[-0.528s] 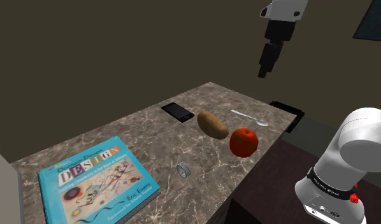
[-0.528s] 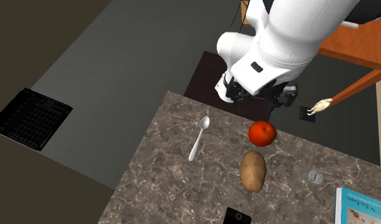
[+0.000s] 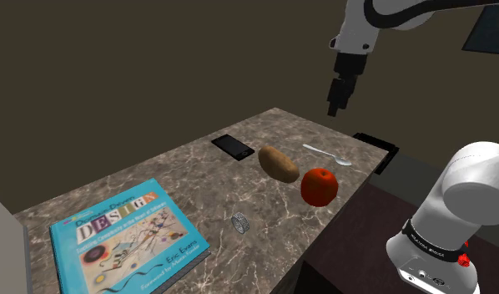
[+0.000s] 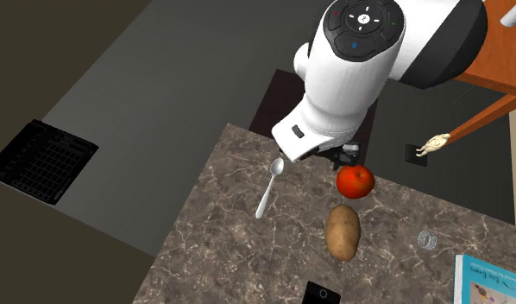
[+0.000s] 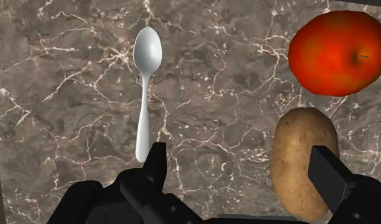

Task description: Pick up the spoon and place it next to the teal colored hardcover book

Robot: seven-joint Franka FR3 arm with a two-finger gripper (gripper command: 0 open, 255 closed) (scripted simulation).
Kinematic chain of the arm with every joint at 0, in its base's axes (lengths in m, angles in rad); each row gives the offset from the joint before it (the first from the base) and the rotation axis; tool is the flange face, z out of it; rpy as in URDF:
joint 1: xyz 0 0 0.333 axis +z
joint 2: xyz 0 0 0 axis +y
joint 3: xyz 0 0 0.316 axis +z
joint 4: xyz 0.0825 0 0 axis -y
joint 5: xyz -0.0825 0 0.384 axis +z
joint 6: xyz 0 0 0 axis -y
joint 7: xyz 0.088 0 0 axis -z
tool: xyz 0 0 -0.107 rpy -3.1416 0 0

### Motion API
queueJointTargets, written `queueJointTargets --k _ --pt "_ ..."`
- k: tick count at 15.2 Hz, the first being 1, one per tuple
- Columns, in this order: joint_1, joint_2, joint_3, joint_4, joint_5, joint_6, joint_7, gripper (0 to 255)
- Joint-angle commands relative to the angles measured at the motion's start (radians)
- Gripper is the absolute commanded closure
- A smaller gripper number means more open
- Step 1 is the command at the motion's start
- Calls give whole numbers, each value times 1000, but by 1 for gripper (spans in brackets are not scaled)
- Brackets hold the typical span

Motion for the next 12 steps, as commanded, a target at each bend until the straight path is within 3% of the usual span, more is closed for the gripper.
queueJointTargets --k 1,12 --pt "-13 40 -23 -29 -7 51 -21 0" --pt "-70 353 -130 -77 -12 307 -124 0"
